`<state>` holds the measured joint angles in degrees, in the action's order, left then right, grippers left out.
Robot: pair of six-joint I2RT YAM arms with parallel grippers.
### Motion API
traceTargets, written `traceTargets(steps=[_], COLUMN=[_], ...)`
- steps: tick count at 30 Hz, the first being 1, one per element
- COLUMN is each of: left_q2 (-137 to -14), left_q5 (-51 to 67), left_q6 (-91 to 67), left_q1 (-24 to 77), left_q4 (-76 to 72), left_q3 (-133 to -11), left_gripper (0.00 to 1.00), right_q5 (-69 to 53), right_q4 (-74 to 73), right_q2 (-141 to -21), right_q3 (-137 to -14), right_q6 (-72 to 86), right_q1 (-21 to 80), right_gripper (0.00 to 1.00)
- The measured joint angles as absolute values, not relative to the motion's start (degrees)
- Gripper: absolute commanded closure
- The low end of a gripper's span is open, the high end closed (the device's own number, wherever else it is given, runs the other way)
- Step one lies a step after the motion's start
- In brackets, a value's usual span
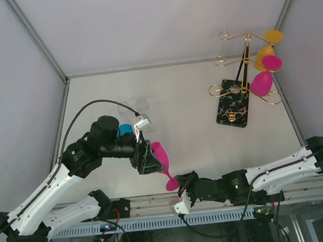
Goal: Take the wine glass off the wine glass rack
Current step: Place the wine glass at the center of the board.
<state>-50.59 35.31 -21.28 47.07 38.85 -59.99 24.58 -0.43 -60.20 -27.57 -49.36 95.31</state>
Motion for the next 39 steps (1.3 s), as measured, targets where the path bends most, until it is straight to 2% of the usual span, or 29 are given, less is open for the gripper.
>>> traceTargets(steps=[9,15,33,39], left_q2=[-54.4,-54.1,-53.6,-53.9], left_q5=[37.5,39.6,44.2,44.8], left_q6=[-13.7,-8.7,-5.7,-4.7], left_q1=[46.0,43.2,42.2,42.2], left_q4=[46.7,52.0,52.8,53.4], left_q3=[-60.2,-62.9,-63.6,-63.6], left_gripper=[0.23,0.34,0.65,0.7], right_q5=[24.0,24.0,23.9,23.9], right_q4=[-0.7,-0.1,1.0,1.0], right_q2=[-59.3,-58.3,-58.2,-58.2], right_q3=[-26.9,-26.7,-26.6,-26.6], right_q6=[-50.3,-50.7,-51.3,-51.3], right_q1=[95.4,95.6,96.1,96.2], right_gripper=[1.0,1.0,1.0,1.0])
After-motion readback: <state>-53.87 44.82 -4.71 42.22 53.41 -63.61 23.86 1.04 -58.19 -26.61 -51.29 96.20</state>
